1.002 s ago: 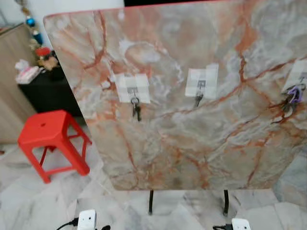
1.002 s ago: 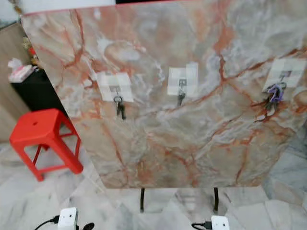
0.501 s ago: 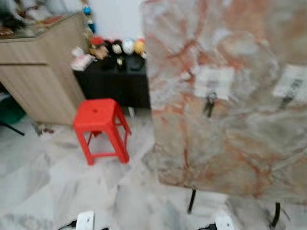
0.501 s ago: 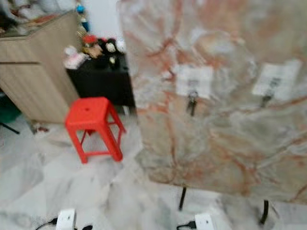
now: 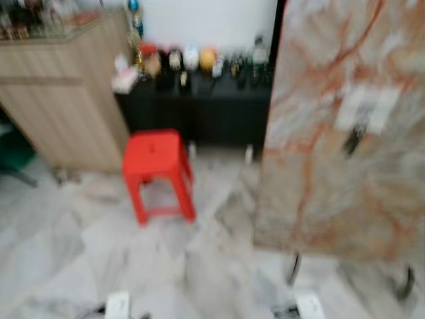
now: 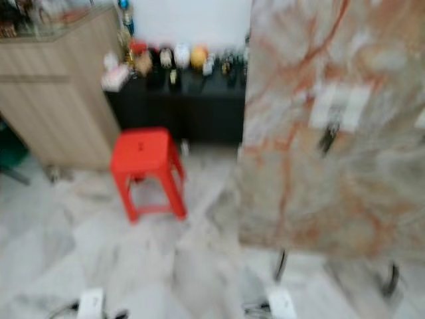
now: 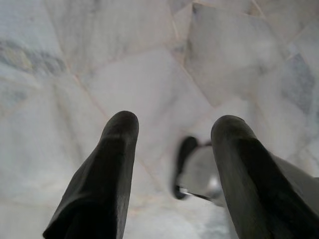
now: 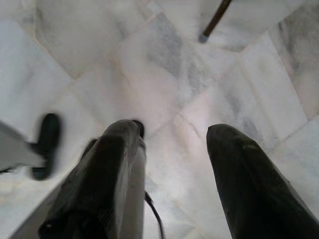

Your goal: Hang keys on a hook

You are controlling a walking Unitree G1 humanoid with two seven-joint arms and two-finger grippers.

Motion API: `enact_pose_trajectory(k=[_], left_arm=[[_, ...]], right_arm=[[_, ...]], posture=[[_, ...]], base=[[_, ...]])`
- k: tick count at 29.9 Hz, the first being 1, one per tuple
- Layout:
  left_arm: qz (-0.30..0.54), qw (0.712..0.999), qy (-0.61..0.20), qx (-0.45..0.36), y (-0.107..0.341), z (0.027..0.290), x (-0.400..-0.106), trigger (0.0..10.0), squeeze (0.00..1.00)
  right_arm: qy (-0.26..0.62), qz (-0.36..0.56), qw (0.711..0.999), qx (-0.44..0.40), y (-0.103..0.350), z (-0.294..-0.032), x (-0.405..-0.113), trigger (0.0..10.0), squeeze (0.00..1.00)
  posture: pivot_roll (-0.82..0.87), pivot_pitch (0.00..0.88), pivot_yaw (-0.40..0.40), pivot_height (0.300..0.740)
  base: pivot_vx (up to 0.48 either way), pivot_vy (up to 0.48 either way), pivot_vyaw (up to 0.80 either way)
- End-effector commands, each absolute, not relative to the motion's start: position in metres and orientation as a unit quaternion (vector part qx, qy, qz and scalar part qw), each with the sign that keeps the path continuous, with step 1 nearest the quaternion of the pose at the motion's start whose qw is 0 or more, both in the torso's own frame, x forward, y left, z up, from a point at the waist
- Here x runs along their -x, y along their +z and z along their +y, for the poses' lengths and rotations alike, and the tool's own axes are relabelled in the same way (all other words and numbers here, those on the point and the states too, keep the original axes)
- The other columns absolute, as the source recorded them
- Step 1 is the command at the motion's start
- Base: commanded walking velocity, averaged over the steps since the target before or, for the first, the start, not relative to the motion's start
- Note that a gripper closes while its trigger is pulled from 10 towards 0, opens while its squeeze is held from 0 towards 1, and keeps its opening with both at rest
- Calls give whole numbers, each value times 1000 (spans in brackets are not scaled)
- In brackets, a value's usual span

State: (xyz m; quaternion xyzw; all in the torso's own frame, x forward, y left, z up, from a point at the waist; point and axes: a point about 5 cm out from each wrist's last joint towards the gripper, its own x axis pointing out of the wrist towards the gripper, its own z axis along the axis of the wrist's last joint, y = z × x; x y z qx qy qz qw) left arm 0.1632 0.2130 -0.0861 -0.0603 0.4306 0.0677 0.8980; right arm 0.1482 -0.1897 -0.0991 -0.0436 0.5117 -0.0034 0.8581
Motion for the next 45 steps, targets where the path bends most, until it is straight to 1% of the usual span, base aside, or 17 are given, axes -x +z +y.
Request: enact_pose_trajectory(k=[1,26,34,45], left_arm=[[438,895,72,51,-86,220,-161,10000,0],[438,894,79,51,-88,217,-158,10000,0],[440,893,79,52,-88,218,-157,10000,0],[436,895,81,40,-87,219,-157,10000,0]], right_arm=[[8,501,864,38,-97,-181,-156,10000,0],[9,500,865,38,-97,-180,-154,10000,0],[-14,497,867,33,-96,-187,-155,10000,0],[-15,496,868,31,-96,-188,-156,10000,0]], posture=[[108,61,10,740],[111,98,3,740],[112,103,3,740],[112,101,4,740]], base=[[0,454,0],[0,447,0],[0,398,0],[0,0,0]])
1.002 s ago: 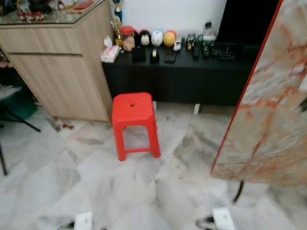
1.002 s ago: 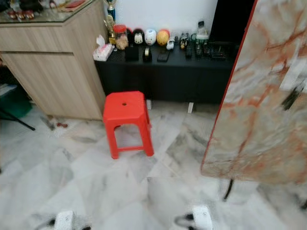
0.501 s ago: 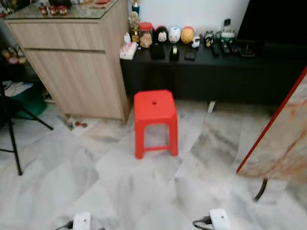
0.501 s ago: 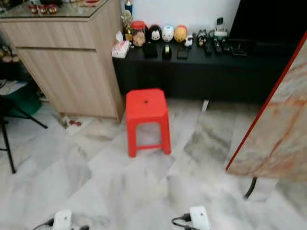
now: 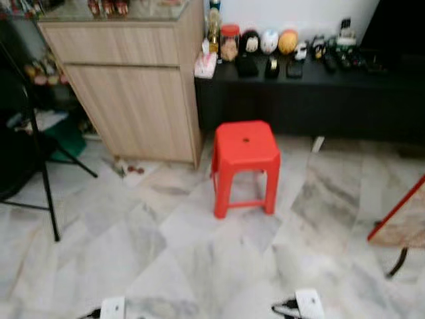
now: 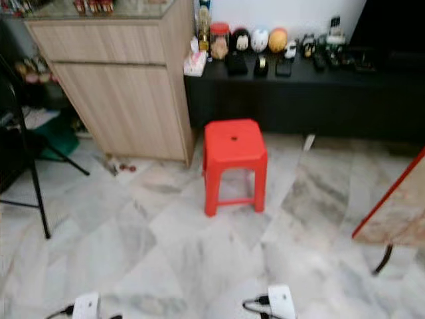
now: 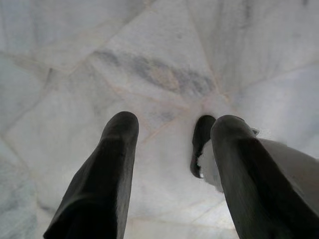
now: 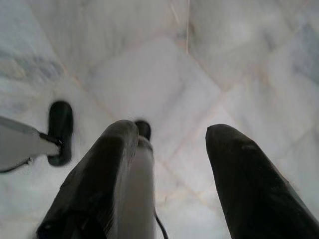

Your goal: Hang keys on a hook

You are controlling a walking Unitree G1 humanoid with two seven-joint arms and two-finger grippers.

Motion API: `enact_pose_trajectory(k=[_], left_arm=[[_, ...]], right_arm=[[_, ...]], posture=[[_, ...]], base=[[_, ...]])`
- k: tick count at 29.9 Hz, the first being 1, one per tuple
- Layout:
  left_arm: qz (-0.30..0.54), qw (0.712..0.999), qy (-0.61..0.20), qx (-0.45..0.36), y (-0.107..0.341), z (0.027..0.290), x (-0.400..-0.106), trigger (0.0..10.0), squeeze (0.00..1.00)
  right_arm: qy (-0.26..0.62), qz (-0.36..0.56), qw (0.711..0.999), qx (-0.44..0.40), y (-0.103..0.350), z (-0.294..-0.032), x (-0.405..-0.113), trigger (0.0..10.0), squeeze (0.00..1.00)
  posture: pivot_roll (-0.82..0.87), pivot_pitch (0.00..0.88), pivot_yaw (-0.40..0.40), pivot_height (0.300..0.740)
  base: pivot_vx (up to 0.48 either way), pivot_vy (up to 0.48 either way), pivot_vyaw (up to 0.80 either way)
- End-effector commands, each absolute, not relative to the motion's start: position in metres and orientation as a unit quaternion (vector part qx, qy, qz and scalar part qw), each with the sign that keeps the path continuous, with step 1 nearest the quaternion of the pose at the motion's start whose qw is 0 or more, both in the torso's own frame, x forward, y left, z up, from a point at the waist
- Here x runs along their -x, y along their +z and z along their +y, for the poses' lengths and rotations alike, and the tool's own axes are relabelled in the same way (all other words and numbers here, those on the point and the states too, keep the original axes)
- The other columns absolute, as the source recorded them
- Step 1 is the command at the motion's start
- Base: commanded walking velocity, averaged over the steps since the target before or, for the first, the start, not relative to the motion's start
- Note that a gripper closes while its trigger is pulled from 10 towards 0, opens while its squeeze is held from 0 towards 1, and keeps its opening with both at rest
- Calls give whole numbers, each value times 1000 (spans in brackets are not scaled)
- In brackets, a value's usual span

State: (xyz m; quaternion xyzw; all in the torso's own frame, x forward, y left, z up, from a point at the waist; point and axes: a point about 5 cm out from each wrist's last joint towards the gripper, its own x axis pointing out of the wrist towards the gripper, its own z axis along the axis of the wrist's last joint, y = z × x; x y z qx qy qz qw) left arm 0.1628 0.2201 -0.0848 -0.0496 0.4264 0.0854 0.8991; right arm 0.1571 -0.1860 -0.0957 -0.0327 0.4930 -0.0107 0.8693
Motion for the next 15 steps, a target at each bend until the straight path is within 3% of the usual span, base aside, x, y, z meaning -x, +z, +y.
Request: enact_pose_trajectory(k=[1,15], left_arm=[[436,895,81,40,-87,219,-157,10000,0],[436,895,81,40,-87,219,-157,10000,0]], right_arm=[[-15,496,868,31,-96,-188,-156,10000,0],[-15,496,868,31,-96,-188,-156,10000,0]], posture=[[112,101,4,740],[112,101,4,740]], base=[[0,0,0],[0,0,0]])
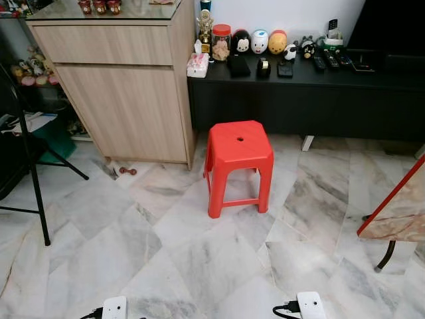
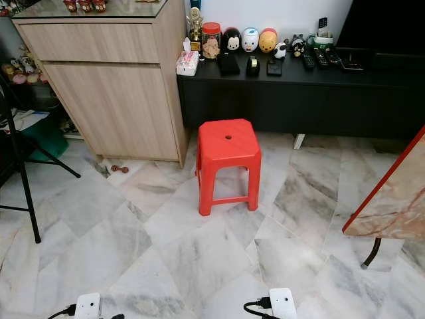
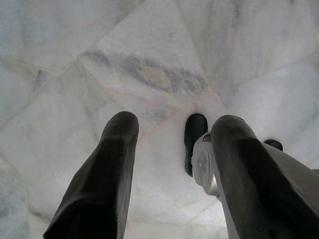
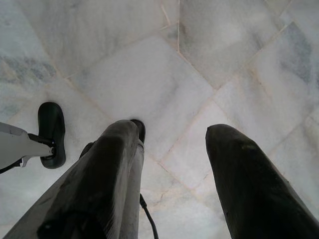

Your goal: Hang keys on a hook

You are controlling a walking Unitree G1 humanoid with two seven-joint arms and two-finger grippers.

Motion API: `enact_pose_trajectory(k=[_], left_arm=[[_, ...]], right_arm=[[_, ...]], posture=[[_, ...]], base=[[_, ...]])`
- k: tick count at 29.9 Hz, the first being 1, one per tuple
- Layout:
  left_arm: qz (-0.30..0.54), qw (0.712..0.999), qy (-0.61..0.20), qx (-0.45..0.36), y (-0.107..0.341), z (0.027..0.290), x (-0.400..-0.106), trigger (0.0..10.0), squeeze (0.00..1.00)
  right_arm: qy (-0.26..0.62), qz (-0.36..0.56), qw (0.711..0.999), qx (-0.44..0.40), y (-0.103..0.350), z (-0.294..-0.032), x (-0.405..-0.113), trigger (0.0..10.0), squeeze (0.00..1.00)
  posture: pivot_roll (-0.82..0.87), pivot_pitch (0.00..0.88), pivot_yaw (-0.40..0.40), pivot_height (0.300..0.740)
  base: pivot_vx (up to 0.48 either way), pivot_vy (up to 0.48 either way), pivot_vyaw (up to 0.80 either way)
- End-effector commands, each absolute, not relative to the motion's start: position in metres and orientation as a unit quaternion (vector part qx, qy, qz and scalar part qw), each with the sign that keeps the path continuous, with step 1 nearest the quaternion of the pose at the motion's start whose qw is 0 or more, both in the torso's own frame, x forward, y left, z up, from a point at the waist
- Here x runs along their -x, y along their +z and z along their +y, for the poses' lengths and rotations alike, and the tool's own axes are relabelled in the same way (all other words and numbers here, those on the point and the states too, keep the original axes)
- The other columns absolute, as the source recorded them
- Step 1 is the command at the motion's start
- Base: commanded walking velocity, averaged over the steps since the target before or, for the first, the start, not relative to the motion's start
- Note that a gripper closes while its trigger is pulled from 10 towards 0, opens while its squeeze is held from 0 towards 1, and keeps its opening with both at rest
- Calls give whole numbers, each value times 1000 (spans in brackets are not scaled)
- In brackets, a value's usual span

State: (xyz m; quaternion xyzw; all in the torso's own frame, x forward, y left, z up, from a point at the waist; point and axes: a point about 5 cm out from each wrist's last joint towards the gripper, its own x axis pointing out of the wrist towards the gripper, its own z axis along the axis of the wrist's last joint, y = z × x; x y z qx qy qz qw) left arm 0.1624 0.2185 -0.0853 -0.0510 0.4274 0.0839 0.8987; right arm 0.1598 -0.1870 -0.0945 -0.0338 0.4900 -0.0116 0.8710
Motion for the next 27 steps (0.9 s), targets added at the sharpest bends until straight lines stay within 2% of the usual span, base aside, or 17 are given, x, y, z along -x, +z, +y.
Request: enact_pose_trajectory(k=[1,8,9,19,27], left_arm=[[436,895,81,40,-87,219,-157,10000,0],[436,895,81,40,-87,219,-157,10000,0],[434,897,80,31,-87,219,-159,10000,0],[425,902,68,9,-85,217,-164,10000,0],[426,902,73,14,-85,215,-163,10000,0]], right_arm=[[-15,496,868,31,-96,-188,-156,10000,0],[-15,496,868,31,-96,-188,-156,10000,0],[-21,493,869,37,-96,-190,-156,10000,0],[-33,493,868,49,-96,-194,-154,10000,0],[-35,494,868,50,-97,-191,-152,10000,0]], posture=[[112,101,4,740],[112,101,4,740],[117,63,7,740],[120,66,7,740],[119,70,5,740]], base=[[0,0,0],[0,0,0],[0,0,800],[0,0,800],[0,-243,800]])
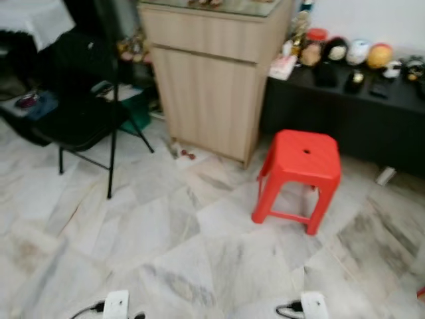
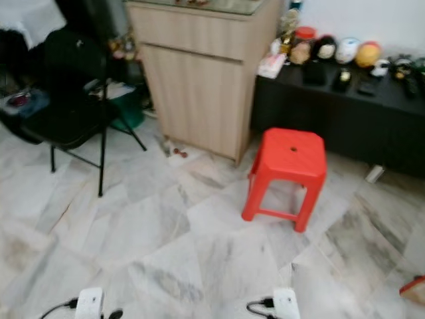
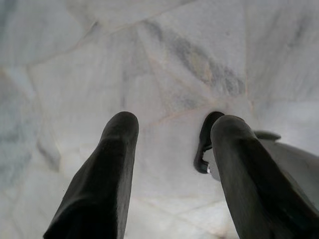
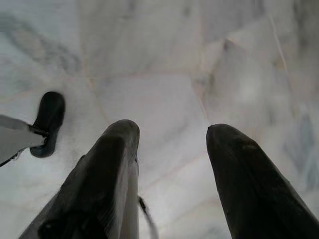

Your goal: Hang keys on a hook

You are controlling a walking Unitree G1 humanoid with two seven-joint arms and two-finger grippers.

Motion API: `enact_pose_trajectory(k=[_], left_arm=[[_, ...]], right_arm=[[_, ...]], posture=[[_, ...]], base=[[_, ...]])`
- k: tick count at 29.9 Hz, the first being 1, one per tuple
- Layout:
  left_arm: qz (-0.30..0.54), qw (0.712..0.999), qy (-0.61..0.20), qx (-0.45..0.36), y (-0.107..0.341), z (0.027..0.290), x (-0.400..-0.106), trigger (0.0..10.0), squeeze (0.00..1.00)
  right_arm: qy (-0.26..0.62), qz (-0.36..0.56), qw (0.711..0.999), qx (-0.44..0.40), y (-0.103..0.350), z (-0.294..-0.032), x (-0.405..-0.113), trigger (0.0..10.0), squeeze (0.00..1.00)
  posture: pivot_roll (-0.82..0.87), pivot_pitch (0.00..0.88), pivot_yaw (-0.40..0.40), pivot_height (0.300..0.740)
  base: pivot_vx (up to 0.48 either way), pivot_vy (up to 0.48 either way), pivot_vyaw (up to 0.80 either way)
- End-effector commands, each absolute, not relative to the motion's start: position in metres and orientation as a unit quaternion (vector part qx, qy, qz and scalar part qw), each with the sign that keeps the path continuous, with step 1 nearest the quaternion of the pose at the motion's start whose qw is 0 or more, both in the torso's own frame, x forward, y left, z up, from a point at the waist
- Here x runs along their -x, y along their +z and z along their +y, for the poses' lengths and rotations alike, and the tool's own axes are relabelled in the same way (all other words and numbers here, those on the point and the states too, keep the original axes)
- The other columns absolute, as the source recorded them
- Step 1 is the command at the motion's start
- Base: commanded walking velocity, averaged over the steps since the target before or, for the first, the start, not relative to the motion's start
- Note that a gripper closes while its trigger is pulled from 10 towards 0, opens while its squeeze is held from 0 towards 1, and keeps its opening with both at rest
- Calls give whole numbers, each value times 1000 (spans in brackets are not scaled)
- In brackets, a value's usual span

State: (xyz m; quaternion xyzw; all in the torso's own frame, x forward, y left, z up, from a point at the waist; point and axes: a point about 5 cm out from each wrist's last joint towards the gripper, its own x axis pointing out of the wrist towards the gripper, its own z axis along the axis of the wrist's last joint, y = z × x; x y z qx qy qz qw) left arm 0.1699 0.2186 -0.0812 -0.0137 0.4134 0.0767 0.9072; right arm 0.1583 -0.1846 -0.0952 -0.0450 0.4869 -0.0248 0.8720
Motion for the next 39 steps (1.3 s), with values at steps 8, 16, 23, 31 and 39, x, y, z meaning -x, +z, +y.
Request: enact_pose_trajectory(k=[8,16,23,31,39], left_arm=[[424,902,73,17,-85,214,-165,10000,0],[423,903,75,22,-84,213,-166,10000,0],[422,903,77,27,-84,212,-166,10000,0],[422,902,80,31,-85,210,-166,10000,0],[425,901,81,33,-86,210,-165,10000,0]], right_arm=[[-37,493,868,49,-96,-195,-153,10000,0],[-38,493,868,51,-95,-200,-152,10000,0],[-38,490,869,52,-95,-202,-153,10000,0],[-34,488,870,54,-95,-198,-155,10000,0],[-31,484,873,53,-94,-193,-159,10000,0]], posture=[[118,76,1,740],[117,81,-5,740],[114,81,-10,740],[110,84,-14,740],[111,86,-12,740]], base=[[0,0,800],[0,0,800],[0,0,800],[0,0,800],[0,0,800]])
